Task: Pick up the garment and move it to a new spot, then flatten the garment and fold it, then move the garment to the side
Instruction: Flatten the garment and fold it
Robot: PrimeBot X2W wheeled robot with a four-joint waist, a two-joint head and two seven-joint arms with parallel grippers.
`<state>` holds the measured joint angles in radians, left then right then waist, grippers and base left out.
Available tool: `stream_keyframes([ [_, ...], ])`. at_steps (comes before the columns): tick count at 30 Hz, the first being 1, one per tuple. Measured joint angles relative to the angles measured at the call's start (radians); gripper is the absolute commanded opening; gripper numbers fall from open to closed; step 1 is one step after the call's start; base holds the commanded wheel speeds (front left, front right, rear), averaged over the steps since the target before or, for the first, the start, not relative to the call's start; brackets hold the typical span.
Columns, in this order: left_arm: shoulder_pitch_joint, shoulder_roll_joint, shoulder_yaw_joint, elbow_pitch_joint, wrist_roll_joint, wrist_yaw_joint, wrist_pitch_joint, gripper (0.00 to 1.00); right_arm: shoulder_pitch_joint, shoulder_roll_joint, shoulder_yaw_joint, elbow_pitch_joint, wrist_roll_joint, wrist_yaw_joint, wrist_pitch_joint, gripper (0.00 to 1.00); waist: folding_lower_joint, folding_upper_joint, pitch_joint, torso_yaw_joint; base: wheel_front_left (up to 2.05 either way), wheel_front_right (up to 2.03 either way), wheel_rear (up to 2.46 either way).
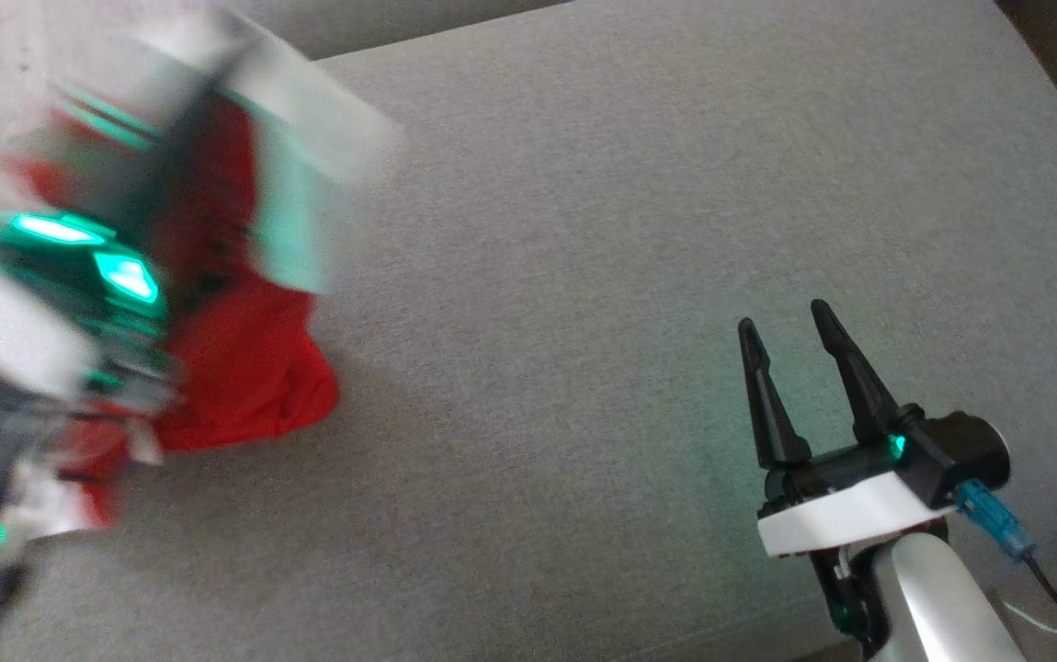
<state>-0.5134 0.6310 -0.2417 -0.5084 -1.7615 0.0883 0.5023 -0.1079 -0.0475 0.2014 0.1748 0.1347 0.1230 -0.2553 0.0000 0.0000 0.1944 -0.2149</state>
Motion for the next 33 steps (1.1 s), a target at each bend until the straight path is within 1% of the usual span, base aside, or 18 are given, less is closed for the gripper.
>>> stream_keyframes([
  [3, -0.016, -0.063, -0.185, 0.027, 0.098, 0.008, 0.030, 0.00, -0.001, 0.000, 0.007, 0.000, 0.015, 0.000, 0.000, 1.00, 0.0000, 0.0000, 0.009, -0.024, 0.00, 0.00, 0.00],
  [5, -0.044, -0.112, -0.278, 0.067, 0.146, 0.013, 0.048, 0.00, -0.002, 0.000, 0.009, -0.001, 0.024, 0.000, 0.000, 1.00, 0.0000, 0.0000, 0.017, -0.044, 0.00, 0.00, 0.00],
  [9, -0.134, -0.211, -0.401, 0.171, 0.189, 0.026, 0.088, 0.00, -0.005, 0.000, 0.016, -0.002, 0.044, 0.000, 0.000, 1.00, 0.0000, 0.0000, 0.035, -0.089, 0.00, 0.00, 0.00],
  [10, -0.134, -0.211, -0.401, 0.171, 0.189, 0.026, 0.088, 0.00, -0.005, 0.000, 0.016, -0.002, 0.044, 0.000, 0.000, 1.00, 0.0000, 0.0000, 0.035, -0.089, 0.00, 0.00, 0.00],
  [13, -0.201, -0.280, -0.468, 0.249, 0.211, 0.034, 0.112, 0.00, -0.005, 0.000, 0.019, -0.004, 0.062, 0.000, 0.000, 1.00, 0.0000, 0.0000, 0.048, -0.125, 0.00, 0.00, 0.00],
  [14, -0.218, -0.302, -0.489, 0.276, 0.227, 0.037, 0.113, 0.07, -0.005, 0.000, 0.021, -0.006, 0.068, 0.000, 0.000, 1.00, 0.0000, 0.0000, 0.052, -0.137, 0.00, 0.00, 0.00],
  [15, -0.231, -0.320, -0.508, 0.304, 0.249, 0.046, 0.112, 0.41, -0.005, 0.000, 0.022, -0.007, 0.075, 0.000, 0.000, 1.00, 0.0000, 0.0000, 0.057, -0.148, 0.00, 0.00, 0.00],
  [16, -0.242, -0.335, -0.528, 0.333, 0.271, 0.047, 0.112, 0.89, -0.005, 0.000, 0.024, -0.007, 0.081, 0.000, 0.000, 1.00, 0.0001, 0.0000, 0.061, -0.159, 0.00, 0.00, 0.00],
  [17, -0.247, -0.349, -0.559, 0.385, 0.311, 0.054, 0.102, 1.00, -0.005, 0.000, 0.026, -0.010, 0.089, 0.000, 0.000, 1.00, 0.0000, 0.0000, 0.069, -0.180, 0.00, 0.00, 0.00],
  [19, -0.247, -0.346, -0.602, 0.424, 0.370, 0.052, 0.094, 1.00, -0.005, 0.000, 0.026, -0.012, 0.095, 0.000, 0.000, 1.00, 0.0000, 0.0000, 0.076, -0.198, 0.00, 0.00, 0.00],
  [21, -0.247, -0.334, -0.642, 0.452, 0.436, 0.038, 0.084, 1.00, -0.005, 0.000, 0.021, -0.012, 0.095, 0.000, 0.000, 1.00, 0.0001, 0.0000, 0.083, -0.208, 0.00, 0.00, 0.00],
  [24, -0.246, -0.315, -0.659, 0.474, 0.486, 0.025, 0.054, 1.00, -0.005, 0.000, 0.014, -0.013, 0.094, 0.000, 0.000, 1.00, 0.0001, 0.0000, 0.084, -0.206, 0.00, 0.00, 0.00],
  [28, -0.237, -0.263, -0.651, 0.469, 0.574, 0.026, -0.044, 1.00, -0.004, 0.000, 0.006, -0.015, 0.092, 0.000, 0.000, 1.00, 0.0001, 0.0000, 0.076, -0.188, 0.00, 0.00, 0.00],
  [30, -0.209, -0.235, -0.626, 0.448, 0.610, 0.040, -0.112, 1.00, -0.004, 0.000, 0.003, -0.017, 0.089, 0.000, 0.000, 1.00, 0.0000, 0.0000, 0.068, -0.176, 0.00, 0.00, 0.00],
  [33, -0.114, -0.202, -0.601, 0.404, 0.642, 0.087, -0.207, 1.00, -0.002, 0.000, -0.012, -0.018, 0.074, 0.000, 0.000, 1.00, 0.0000, 0.0000, 0.055, -0.154, 0.00, 0.00, 0.00],
])
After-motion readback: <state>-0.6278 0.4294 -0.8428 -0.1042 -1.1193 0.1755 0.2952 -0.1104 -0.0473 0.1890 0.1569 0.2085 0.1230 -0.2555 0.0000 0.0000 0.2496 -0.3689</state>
